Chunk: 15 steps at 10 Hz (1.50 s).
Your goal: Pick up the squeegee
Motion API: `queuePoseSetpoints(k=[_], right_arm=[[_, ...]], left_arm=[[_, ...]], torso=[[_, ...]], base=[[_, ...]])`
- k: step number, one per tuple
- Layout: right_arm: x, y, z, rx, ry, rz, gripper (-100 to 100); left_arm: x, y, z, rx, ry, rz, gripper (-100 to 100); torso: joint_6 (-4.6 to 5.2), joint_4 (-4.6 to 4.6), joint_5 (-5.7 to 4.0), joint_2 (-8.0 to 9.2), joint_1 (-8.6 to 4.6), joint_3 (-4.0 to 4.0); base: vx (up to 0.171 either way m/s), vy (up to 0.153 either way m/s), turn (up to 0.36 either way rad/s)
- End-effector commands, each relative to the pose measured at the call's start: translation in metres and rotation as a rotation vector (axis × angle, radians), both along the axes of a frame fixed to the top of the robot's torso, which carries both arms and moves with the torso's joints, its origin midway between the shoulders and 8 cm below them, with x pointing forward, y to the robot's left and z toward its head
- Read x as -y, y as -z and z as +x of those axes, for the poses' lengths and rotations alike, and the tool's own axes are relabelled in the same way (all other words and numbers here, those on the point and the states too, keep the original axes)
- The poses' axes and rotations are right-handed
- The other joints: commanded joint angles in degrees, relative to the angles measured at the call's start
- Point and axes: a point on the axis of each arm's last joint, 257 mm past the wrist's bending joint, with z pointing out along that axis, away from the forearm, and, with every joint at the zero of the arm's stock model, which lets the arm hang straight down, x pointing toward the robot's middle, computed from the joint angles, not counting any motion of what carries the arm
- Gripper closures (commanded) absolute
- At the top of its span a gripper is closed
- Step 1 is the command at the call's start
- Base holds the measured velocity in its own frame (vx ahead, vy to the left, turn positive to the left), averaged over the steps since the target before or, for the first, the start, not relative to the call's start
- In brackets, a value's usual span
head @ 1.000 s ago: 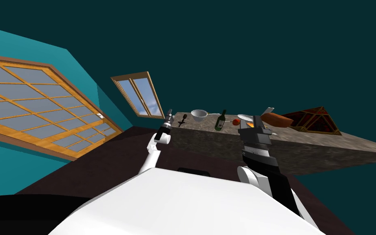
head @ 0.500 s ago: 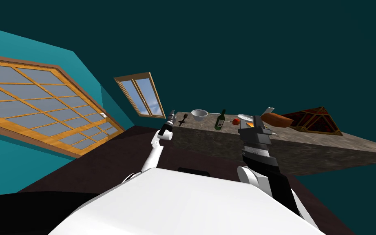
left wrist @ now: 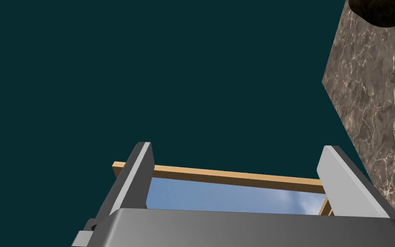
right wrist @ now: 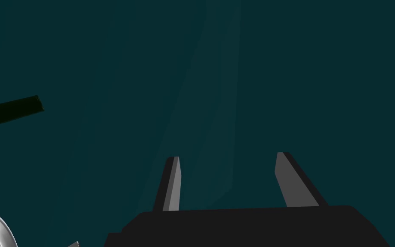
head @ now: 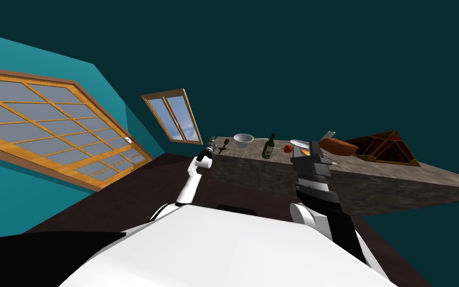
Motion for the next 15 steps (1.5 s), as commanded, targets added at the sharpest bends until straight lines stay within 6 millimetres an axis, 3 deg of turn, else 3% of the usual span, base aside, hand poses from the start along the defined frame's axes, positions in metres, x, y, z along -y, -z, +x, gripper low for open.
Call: queuePoseSetpoints(k=[1,5,8,11,12,15], right_arm=[[0.0,0.0,0.0,0.0,0.0,0.0,0],[0.0,0.0,0.0,0.0,0.0,0.0,0],[0.0,0.0,0.0,0.0,0.0,0.0,0],[0.0,0.0,0.0,0.0,0.0,0.0,0],[0.0,0.0,0.0,0.0,0.0,0.0,0],[0.0,0.0,0.0,0.0,0.0,0.0,0]], left_arm=[[-0.003,0.013,0.005,-0.035,-0.003,-0.006,-100],[-0.008,0.061,0.022,-0.189,-0.02,-0.04,-100],[-0.01,0.077,0.025,-0.24,-0.027,-0.051,-100],[-0.017,0.123,0.028,-0.378,-0.052,-0.084,-100],[-0.017,0.126,0.028,-0.383,-0.053,-0.084,-100],[-0.026,0.17,0.023,-0.511,-0.082,-0.112,-100]], torso=[[0.0,0.0,0.0,0.0,0.0,0.0],[0.0,-0.02,0.0,-0.07,-0.01,-0.04],[0.0,-0.02,0.0,-0.08,0.0,-0.05],[-0.01,-0.04,0.0,-0.17,0.01,-0.1],[-0.01,-0.05,0.0,-0.22,-0.02,-0.13],[-0.01,-0.04,0.0,-0.17,0.01,-0.1]], base=[[0.001,-0.008,0.003],[0.015,-0.012,0.004],[0.019,-0.008,-0.002],[0.046,-0.011,-0.01],[0.042,-0.013,-0.001],[0.045,-0.009,-0.014]])
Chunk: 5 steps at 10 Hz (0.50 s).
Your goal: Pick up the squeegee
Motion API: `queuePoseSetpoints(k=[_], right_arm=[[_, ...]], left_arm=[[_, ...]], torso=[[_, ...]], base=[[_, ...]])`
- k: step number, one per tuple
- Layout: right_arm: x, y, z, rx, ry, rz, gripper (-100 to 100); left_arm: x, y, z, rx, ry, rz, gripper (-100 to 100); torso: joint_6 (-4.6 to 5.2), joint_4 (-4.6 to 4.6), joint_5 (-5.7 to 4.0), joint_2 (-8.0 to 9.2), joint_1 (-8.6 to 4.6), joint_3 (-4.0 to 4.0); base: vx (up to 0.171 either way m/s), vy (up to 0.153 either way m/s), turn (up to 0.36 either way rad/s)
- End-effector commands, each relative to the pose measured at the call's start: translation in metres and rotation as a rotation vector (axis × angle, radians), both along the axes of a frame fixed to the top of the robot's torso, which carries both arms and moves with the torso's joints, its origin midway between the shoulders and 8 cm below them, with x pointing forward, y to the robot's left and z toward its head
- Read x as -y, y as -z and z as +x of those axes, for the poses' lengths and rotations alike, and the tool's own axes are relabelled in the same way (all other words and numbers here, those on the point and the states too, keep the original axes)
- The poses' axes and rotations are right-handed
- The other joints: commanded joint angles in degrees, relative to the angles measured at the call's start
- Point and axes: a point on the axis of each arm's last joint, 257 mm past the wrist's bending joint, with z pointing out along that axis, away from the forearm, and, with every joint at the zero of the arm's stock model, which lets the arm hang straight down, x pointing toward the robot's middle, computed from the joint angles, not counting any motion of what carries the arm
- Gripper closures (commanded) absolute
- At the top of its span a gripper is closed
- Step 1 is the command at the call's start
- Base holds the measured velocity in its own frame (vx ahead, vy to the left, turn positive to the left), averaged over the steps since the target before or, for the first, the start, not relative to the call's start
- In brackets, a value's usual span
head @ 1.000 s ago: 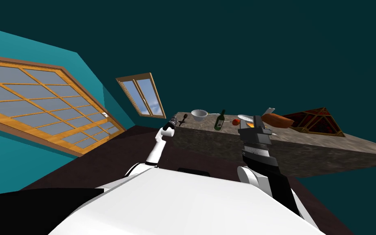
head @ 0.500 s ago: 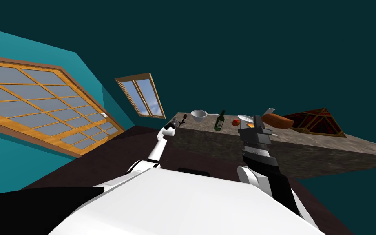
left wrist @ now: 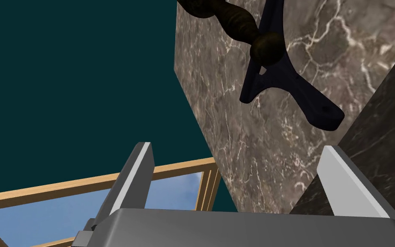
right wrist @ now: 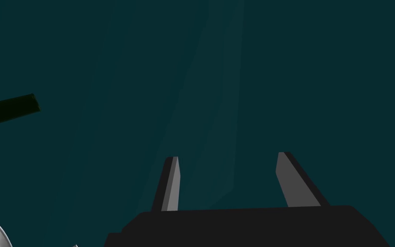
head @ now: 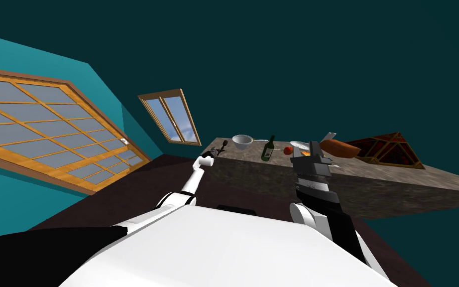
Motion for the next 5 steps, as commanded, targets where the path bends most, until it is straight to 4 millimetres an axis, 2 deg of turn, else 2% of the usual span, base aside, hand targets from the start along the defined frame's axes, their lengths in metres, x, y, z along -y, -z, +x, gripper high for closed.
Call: queuePoseSetpoints(k=[1,5], right_arm=[[0.0,0.0,0.0,0.0,0.0,0.0,0],[0.0,0.0,0.0,0.0,0.0,0.0,0]], left_arm=[[-0.003,0.023,-0.005,-0.068,-0.017,-0.013,-100],[-0.013,0.063,-0.017,-0.189,-0.05,-0.034,-100]], torso=[[0.0,0.0,0.0,0.0,0.0,0.0],[-0.01,0.0,-0.01,0.0,-0.02,0.0]], base=[[0.062,-0.014,-0.015],[0.053,-0.014,-0.011]])
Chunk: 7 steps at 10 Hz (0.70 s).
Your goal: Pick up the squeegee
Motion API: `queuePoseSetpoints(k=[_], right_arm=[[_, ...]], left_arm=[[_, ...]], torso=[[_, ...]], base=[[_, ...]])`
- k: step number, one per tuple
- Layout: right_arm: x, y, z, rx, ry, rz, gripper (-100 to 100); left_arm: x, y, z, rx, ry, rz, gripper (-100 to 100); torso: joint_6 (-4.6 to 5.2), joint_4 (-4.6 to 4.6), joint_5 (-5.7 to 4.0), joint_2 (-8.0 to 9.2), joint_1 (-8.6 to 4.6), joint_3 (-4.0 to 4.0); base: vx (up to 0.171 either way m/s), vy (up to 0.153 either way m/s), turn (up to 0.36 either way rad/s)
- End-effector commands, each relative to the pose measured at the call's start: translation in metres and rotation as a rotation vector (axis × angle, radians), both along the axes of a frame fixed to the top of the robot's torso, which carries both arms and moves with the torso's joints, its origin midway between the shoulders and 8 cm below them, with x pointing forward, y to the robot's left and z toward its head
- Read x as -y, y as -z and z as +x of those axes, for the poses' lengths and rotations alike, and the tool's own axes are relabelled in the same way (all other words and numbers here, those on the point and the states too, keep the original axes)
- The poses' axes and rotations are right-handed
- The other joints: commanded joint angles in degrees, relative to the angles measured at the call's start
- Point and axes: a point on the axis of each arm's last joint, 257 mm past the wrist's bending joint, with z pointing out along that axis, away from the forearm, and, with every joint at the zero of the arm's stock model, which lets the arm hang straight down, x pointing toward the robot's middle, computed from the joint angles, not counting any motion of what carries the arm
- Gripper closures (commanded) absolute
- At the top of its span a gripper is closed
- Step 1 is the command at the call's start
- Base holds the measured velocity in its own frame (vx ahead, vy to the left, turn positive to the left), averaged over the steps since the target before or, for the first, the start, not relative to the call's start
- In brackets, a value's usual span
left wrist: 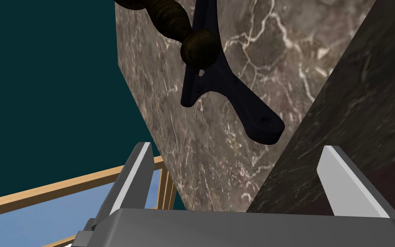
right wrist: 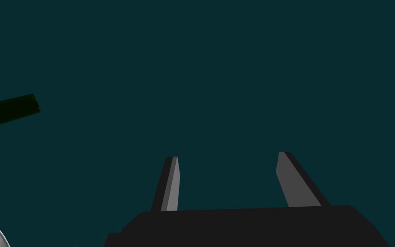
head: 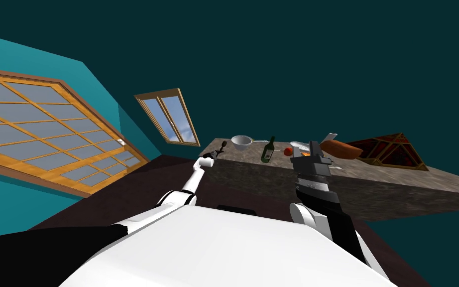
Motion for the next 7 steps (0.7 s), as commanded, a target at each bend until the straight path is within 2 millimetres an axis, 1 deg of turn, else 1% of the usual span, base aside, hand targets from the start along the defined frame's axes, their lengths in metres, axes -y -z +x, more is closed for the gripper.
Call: queuePoseSetpoints(k=[1,2,3,4,5,7], right_arm=[[0.0,0.0,0.0,0.0,0.0,0.0,0],[0.0,0.0,0.0,0.0,0.0,0.0,0],[0.0,0.0,0.0,0.0,0.0,0.0,0],[0.0,0.0,0.0,0.0,0.0,0.0,0],[0.0,0.0,0.0,0.0,0.0,0.0,0],[0.0,0.0,0.0,0.0,0.0,0.0,0]], left_arm=[[-0.003,0.013,-0.003,-0.038,-0.011,-0.006,-100],[-0.001,0.008,-0.001,-0.024,-0.007,-0.003,-100],[-0.001,0.009,-0.001,-0.027,-0.008,-0.004,0],[-0.015,0.011,0.004,-0.023,-0.025,-0.003,-100],[-0.015,0.012,0.003,-0.027,-0.026,-0.003,-100],[-0.03,0.015,0.007,-0.028,-0.044,-0.003,-100]], torso=[[0.0,0.0,0.0,0.0,0.0,0.0],[0.0,0.01,0.0,0.03,0.01,0.02],[0.0,0.02,0.0,0.11,0.03,0.06],[0.0,0.04,0.01,0.16,0.04,0.09],[0.02,0.05,0.0,0.23,0.02,0.13],[0.0,0.06,0.0,0.27,0.03,0.16]], base=[[0.037,-0.009,-0.005],[0.016,-0.003,-0.001],[0.0,0.0,0.0],[-0.015,-0.007,-0.124],[-0.021,-0.003,-0.089],[-0.021,-0.006,-0.079]])
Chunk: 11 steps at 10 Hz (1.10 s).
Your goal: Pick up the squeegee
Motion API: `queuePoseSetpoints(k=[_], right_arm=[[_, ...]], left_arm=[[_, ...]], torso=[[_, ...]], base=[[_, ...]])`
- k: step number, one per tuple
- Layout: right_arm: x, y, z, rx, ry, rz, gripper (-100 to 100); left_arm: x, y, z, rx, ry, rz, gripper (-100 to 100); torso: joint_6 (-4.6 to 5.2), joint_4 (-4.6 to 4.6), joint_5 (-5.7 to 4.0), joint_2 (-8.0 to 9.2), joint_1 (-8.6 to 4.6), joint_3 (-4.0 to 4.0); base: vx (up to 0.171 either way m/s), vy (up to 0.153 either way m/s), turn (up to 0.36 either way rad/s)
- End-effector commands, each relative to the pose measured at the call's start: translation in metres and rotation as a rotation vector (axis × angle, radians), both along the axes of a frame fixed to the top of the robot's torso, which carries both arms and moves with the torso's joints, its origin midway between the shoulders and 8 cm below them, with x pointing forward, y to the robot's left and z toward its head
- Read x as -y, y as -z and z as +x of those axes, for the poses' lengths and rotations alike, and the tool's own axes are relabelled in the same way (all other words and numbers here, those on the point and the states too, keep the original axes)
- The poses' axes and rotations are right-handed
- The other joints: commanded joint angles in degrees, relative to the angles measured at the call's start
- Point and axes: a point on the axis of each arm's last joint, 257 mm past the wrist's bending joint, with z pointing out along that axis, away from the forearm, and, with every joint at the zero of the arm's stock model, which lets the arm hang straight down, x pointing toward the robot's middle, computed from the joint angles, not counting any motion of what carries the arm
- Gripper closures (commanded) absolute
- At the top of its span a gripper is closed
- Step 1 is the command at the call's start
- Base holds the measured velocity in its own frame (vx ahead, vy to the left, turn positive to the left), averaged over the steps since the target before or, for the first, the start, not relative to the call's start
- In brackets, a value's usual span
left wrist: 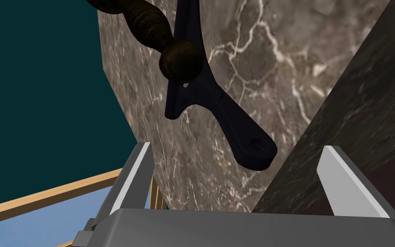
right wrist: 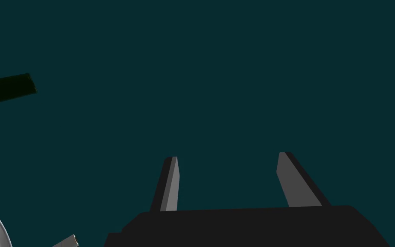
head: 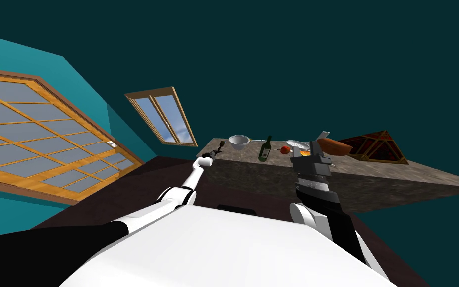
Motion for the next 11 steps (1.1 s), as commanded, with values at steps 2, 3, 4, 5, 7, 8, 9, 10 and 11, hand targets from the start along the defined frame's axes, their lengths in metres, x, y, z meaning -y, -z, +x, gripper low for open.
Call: queuePoseSetpoints(k=[2,3,4,5,7,8,9,10,11], right_arm=[[0.0,0.0,0.0,0.0,0.0,0.0,0],[0.0,0.0,0.0,0.0,0.0,0.0,0],[0.0,0.0,0.0,0.0,0.0,0.0,0],[0.0,0.0,0.0,0.0,0.0,0.0,0],[0.0,0.0,0.0,0.0,0.0,0.0,0],[0.0,0.0,0.0,0.0,0.0,0.0,0],[0.0,0.0,0.0,0.0,0.0,0.0,0],[0.0,0.0,0.0,0.0,0.0,0.0,0],[0.0,0.0,0.0,0.0,0.0,0.0,0]], left_arm=[[-0.019,0.001,0.005,0.003,-0.026,0.0,-100],[-0.026,0.002,0.006,0.003,-0.036,0.0,-100],[-0.034,0.002,0.007,0.004,-0.046,-0.001,-100],[-0.041,0.003,0.008,0.005,-0.057,-0.002,-100],[-0.038,0.004,0.009,0.003,-0.052,-0.002,100],[-0.036,0.009,0.006,-0.008,-0.052,-0.004,100],[-0.035,0.019,0.0,-0.029,-0.052,-0.008,100],[-0.035,0.016,0.002,-0.022,-0.051,-0.006,100],[-0.035,0.016,0.002,-0.022,-0.051,-0.006,100]], torso=[[0.0,0.0,0.0,0.0,-0.01,0.0],[-0.01,0.01,0.0,0.01,0.0,0.01],[-0.01,0.01,0.0,0.01,0.0,0.01],[-0.01,0.0,0.0,0.01,-0.01,0.01],[-0.01,0.0,0.01,-0.1,0.04,-0.05],[0.0,0.14,-0.07,-0.19,0.07,-0.02],[0.01,0.45,-0.23,-0.28,0.1,0.08],[0.01,0.33,-0.16,-0.3,0.13,0.02],[0.0,0.32,-0.15,-0.34,0.15,-0.01]], base=[[-0.023,-0.008,-0.105],[-0.022,-0.007,-0.115],[-0.022,-0.009,-0.095],[-0.022,-0.01,-0.081],[-0.011,-0.004,-0.004],[-0.024,-0.012,0.001],[0.0,0.0,0.0],[0.0,0.0,0.0],[0.0,0.0,0.0]])
